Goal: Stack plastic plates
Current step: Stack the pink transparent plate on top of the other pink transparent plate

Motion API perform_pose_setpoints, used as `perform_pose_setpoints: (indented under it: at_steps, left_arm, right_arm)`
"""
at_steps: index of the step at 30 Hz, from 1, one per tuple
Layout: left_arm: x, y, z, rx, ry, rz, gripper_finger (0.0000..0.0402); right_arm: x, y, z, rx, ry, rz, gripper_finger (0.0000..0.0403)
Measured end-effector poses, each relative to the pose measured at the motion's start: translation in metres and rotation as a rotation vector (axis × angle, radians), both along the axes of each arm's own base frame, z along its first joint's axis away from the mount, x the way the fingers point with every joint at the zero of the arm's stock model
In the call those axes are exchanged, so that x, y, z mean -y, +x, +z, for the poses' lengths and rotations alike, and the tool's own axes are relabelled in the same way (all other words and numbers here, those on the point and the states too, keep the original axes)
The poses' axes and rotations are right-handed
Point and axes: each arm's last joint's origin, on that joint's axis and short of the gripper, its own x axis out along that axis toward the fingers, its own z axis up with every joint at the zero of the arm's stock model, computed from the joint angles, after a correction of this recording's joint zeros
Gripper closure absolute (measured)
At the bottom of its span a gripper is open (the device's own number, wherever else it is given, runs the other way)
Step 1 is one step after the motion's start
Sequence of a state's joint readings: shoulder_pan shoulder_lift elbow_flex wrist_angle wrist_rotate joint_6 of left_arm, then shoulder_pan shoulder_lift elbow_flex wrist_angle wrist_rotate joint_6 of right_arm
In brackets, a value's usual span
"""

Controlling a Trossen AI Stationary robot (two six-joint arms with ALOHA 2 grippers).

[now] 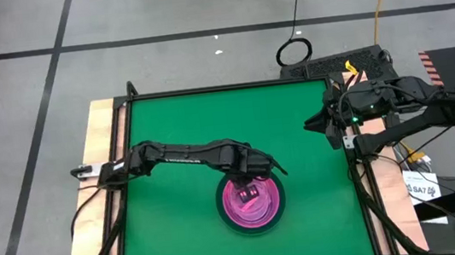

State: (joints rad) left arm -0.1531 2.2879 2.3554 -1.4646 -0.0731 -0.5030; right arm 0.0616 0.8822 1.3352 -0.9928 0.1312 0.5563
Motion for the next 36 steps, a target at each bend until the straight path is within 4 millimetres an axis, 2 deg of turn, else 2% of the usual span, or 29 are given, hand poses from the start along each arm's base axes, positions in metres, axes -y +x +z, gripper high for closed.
perform_pose_setpoints:
  at_steps: [5,12,15,19,25,28,36]
  left_arm:
    - [-0.006,0.001,0.002,0.006,-0.027,0.052,0.028]
    - [-0.019,-0.005,0.025,0.092,-0.062,0.05,0.0278]
    - [-0.025,-0.006,0.029,0.099,-0.038,-0.004,0.0287]
    - [-0.037,0.003,0.008,0.05,-0.046,-0.054,0.0313]
    - [-0.056,0.017,-0.029,-0.031,-0.046,-0.036,0.0346]
    - [-0.053,0.022,-0.045,-0.071,-0.059,-0.044,0.035]
    - [-0.035,0.028,-0.06,-0.076,-0.07,-0.078,0.035]
  right_arm:
    - [0.0,0.0,0.0,-0.002,-0.022,0.013,0.033]
    - [0.0,0.0,0.0,-0.004,-0.041,0.026,0.033]
    - [0.0,0.0,0.0,-0.005,-0.044,0.028,0.033]
    - [0.0,0.0,0.0,-0.006,-0.048,0.03,0.033]
    - [0.0,0.0,0.0,-0.009,-0.054,0.034,0.033]
    - [0.0,0.0,0.0,-0.01,-0.056,0.036,0.033]
    - [0.0,-0.001,0.0,-0.01,-0.06,0.038,0.033]
